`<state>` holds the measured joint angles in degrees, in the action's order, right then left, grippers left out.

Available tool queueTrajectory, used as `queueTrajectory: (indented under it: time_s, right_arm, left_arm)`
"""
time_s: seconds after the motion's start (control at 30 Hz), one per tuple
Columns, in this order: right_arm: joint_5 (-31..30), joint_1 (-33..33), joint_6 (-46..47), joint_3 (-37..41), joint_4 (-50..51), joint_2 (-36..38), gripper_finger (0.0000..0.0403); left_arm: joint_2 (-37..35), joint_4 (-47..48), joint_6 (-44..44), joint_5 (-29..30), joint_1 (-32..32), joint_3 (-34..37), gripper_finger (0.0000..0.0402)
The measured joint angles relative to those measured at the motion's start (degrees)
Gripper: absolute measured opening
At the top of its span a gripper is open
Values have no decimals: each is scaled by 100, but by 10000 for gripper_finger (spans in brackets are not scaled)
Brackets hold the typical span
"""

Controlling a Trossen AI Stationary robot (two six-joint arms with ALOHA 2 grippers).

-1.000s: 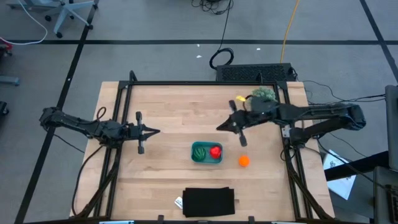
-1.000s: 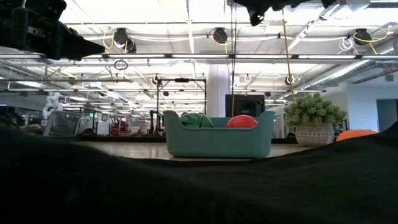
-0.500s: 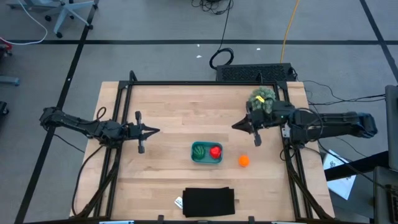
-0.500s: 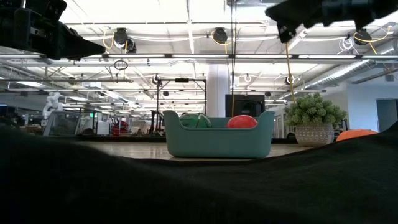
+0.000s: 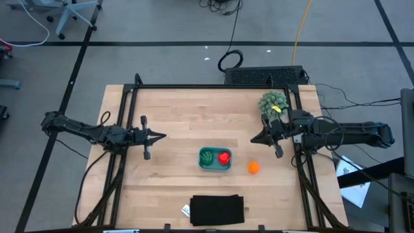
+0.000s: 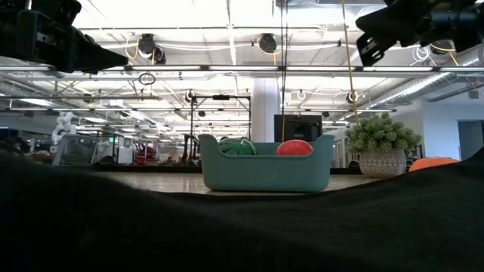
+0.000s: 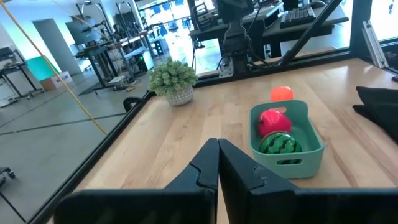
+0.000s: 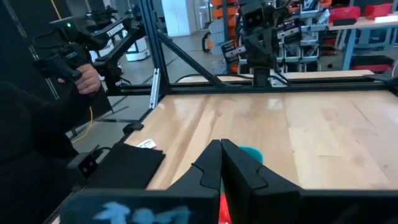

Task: Pick and placing Produce into tupperware
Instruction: Put the orange pumpkin into the blue bin

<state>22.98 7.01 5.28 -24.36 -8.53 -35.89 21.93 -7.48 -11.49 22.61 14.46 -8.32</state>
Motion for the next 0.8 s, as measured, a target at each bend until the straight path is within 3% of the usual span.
queueTrajectory:
  time_s: [0.2,0.43,0.8]
  right_arm:
    - [135,-4,9,-76,834,386,0]
    - [122,-26,-52,-496,2259,289,0]
    - [-63,-320,61,-645,3120,119,0]
  left_arm:
    - [2,9,0,0,0,0,14]
    - [7,15,0,-1,0,0,14]
    - [7,21,-2,-2,0,0,14]
